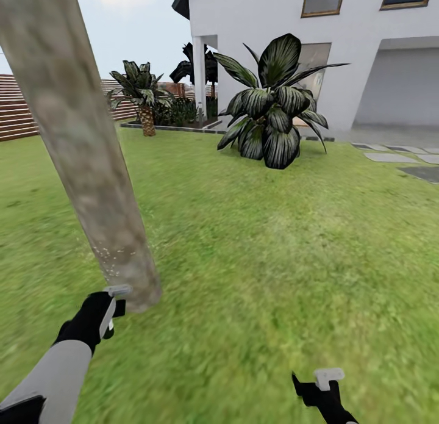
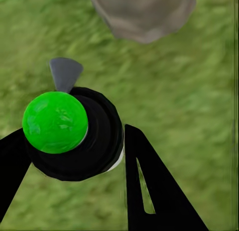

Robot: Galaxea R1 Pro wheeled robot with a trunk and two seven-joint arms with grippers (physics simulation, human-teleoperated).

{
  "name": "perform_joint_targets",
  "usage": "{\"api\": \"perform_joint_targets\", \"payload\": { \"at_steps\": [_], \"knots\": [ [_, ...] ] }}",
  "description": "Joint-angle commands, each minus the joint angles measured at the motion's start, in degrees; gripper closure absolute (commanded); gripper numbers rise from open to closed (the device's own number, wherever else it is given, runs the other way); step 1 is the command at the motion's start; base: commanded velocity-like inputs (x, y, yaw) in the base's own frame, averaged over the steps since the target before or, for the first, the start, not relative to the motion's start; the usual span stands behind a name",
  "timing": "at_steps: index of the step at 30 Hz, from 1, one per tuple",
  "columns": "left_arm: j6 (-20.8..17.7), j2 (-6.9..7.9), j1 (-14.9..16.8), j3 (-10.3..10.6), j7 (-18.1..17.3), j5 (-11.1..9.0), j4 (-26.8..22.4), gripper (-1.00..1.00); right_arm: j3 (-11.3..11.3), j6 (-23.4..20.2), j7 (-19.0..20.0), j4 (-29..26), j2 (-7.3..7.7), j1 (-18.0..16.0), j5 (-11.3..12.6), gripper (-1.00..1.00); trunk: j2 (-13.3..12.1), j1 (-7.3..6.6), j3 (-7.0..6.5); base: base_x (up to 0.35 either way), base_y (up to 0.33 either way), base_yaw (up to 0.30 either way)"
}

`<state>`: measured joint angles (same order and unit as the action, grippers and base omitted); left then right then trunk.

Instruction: In the garden, pick up the pesticide atomizer on the floor and spray pesticide onto both trees until each tree trunk is fully covered.

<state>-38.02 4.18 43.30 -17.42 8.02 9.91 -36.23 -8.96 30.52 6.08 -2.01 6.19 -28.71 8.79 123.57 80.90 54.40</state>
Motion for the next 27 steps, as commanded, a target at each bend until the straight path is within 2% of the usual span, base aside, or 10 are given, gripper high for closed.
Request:
{"api": "perform_joint_targets", "payload": {
  "at_steps": [1, 6, 16, 20, 27],
  "knots": [
    [-0.25, -0.13, 0.03, -0.16, -0.20, 0.63, 0.06, 1.00, -0.36, 0.16, 0.37, 0.05, 0.00, -0.03, 0.62, -1.00, 0.02, 0.01, 0.05, 0.156, -0.216, 0.000],
    [-0.04, -0.68, 0.03, -0.16, -0.20, 0.63, 0.17, 1.00, -0.36, 0.16, 0.39, 0.05, -0.02, -0.03, 0.62, -1.00, 0.02, 0.01, 0.05, 0.047, -0.262, 0.061],
    [0.29, -0.75, 0.03, -0.27, -0.20, 0.63, -0.76, 1.00, -0.36, 0.16, 0.35, 0.07, -0.03, -0.03, 0.62, -1.00, 0.02, 0.01, 0.05, 0.218, -0.198, 0.246],
    [1.88, -1.31, 0.03, 0.03, 0.05, 0.69, -0.69, 1.00, -0.36, 0.16, 0.37, 0.06, -0.03, -0.03, 0.62, -1.00, 0.02, 0.01, 0.05, 0.141, -0.228, 0.023],
    [1.96, -1.39, 0.03, 0.02, 0.07, 0.72, -0.68, 1.00, -0.36, 0.16, 0.41, 0.07, -0.03, -0.03, 0.62, -1.00, 0.02, 0.01, 0.05, 0.006, -0.274, 0.006]
  ]
}}
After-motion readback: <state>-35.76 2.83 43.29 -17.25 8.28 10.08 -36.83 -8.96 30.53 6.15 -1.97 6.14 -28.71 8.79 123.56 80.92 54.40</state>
